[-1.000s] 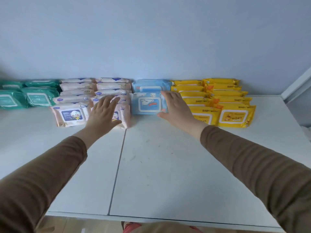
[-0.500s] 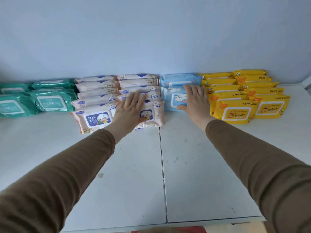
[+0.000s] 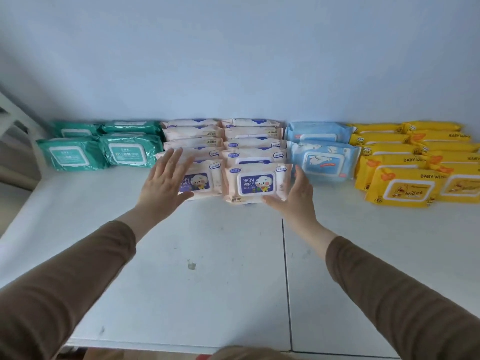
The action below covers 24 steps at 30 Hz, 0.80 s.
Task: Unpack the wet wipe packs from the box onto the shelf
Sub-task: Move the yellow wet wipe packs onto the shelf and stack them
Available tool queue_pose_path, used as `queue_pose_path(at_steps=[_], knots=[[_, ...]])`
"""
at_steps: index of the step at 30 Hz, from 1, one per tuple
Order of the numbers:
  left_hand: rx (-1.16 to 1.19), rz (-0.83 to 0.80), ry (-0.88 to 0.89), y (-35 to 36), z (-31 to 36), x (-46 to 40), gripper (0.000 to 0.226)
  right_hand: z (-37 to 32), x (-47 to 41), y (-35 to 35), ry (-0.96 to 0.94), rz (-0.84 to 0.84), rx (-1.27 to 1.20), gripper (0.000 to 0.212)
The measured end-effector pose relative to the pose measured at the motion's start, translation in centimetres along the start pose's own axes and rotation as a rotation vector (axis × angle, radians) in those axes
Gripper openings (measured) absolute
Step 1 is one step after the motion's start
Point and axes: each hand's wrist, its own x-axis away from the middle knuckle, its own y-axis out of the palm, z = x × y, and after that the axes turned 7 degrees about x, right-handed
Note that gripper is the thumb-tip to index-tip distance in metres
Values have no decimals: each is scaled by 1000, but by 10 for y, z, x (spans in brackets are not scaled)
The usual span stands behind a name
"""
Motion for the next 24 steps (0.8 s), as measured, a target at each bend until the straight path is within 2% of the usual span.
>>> queue_pose_path(at_steps=[3,5,9,12,14,16,18,21,24], knots=[[-66,-53,94,2,-14,-7,96,-20,0,17,120,85,63,130],[-120,-79,140,5,-18,-12,94,-31,-1,27,178,152,140,135],[-100,-73,171,7,-22,-16,92,-39,-2,42,215,237,123,131],[44,-31,191,1,-35,-7,93,-44,7,47,274,318,96,126],[145,1,182,-6,-63,6,91,-57,17,51,298,430,82,114],[190,28,139,-9,-106,22,86,-84,29,60,240,539,40,96],[198,34,54,-11,-155,35,83,-124,41,77,110,574,-16,79],[189,49,-87,-15,-222,47,81,-194,51,113,-122,467,-82,62],[159,76,-190,-22,-271,47,85,-256,46,149,-276,312,-69,55]])
